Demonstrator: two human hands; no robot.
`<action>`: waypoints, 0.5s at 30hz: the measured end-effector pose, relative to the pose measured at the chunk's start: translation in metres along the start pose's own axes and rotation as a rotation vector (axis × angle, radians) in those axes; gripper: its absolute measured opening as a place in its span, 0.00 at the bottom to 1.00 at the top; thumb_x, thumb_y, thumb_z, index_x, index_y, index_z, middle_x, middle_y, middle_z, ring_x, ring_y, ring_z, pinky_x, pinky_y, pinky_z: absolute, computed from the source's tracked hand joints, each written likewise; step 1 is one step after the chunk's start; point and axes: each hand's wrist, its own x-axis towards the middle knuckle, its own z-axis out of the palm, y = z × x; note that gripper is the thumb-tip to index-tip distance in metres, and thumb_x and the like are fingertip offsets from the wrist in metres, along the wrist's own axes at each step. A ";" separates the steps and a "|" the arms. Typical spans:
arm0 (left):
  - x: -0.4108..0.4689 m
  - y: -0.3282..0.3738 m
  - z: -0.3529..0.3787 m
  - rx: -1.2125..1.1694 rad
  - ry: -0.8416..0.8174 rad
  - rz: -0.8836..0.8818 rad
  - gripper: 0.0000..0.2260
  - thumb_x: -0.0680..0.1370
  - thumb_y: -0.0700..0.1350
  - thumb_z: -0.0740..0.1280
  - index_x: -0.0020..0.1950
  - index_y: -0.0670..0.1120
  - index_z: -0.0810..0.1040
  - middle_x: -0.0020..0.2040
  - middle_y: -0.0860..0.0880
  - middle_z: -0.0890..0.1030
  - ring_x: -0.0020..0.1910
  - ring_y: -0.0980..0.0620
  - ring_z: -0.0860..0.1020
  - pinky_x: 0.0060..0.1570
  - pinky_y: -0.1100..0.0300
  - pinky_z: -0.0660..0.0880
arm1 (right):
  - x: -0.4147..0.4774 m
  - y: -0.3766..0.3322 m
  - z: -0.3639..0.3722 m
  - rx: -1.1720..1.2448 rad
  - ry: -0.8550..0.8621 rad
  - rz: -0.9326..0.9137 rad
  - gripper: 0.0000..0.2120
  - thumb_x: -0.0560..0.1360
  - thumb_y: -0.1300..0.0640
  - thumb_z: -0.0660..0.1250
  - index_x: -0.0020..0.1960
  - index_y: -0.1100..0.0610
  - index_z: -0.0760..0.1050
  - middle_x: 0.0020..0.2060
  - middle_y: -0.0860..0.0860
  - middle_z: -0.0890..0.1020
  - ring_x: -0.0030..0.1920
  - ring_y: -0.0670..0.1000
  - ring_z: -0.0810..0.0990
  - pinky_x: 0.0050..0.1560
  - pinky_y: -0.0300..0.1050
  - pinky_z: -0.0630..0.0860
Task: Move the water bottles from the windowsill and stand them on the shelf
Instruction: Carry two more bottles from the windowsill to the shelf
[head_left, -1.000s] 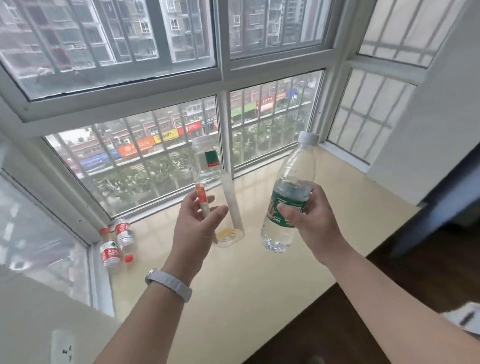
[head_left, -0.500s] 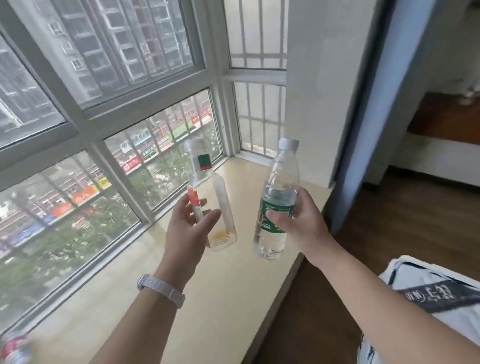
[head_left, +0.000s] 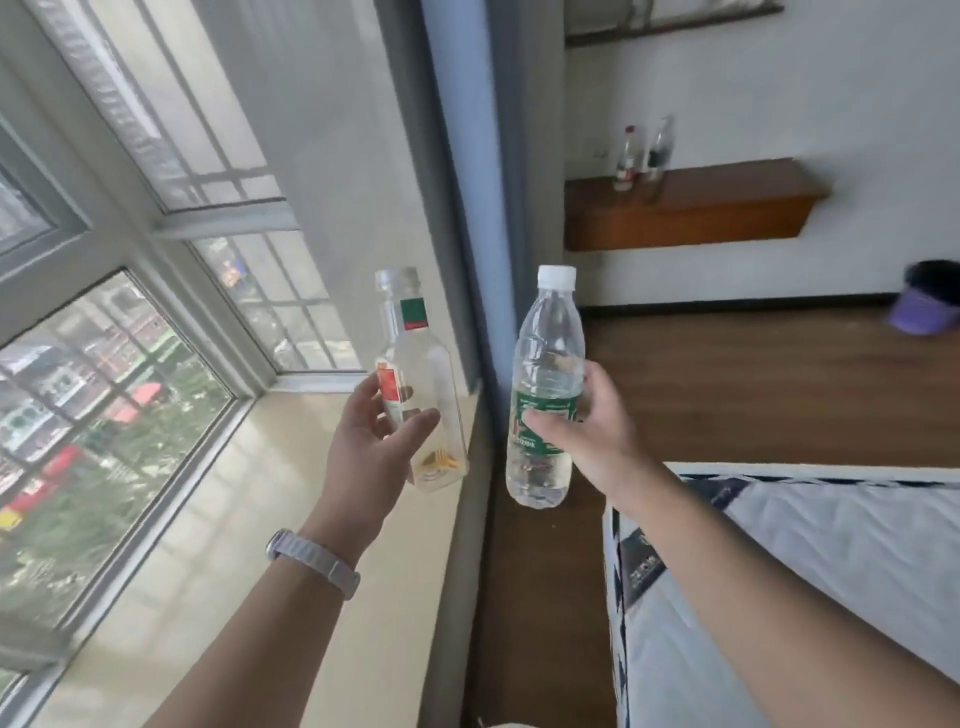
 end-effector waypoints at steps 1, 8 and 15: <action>0.007 0.001 0.012 -0.005 -0.033 0.006 0.20 0.76 0.38 0.73 0.64 0.54 0.74 0.46 0.61 0.84 0.43 0.60 0.82 0.36 0.69 0.76 | 0.002 0.000 -0.011 -0.006 0.037 0.004 0.26 0.63 0.52 0.80 0.58 0.44 0.74 0.51 0.43 0.84 0.52 0.45 0.83 0.54 0.47 0.78; 0.051 -0.001 0.078 -0.034 -0.239 0.022 0.21 0.72 0.44 0.76 0.63 0.55 0.75 0.49 0.60 0.84 0.45 0.58 0.81 0.40 0.68 0.76 | 0.016 0.003 -0.070 -0.012 0.204 0.044 0.23 0.70 0.61 0.77 0.57 0.44 0.73 0.48 0.42 0.84 0.49 0.45 0.84 0.50 0.48 0.80; 0.113 -0.015 0.124 -0.038 -0.392 0.019 0.22 0.75 0.45 0.76 0.66 0.50 0.74 0.52 0.56 0.83 0.52 0.55 0.83 0.45 0.63 0.79 | 0.052 0.012 -0.092 -0.079 0.336 0.104 0.24 0.69 0.57 0.77 0.60 0.44 0.73 0.50 0.45 0.84 0.49 0.46 0.84 0.52 0.52 0.81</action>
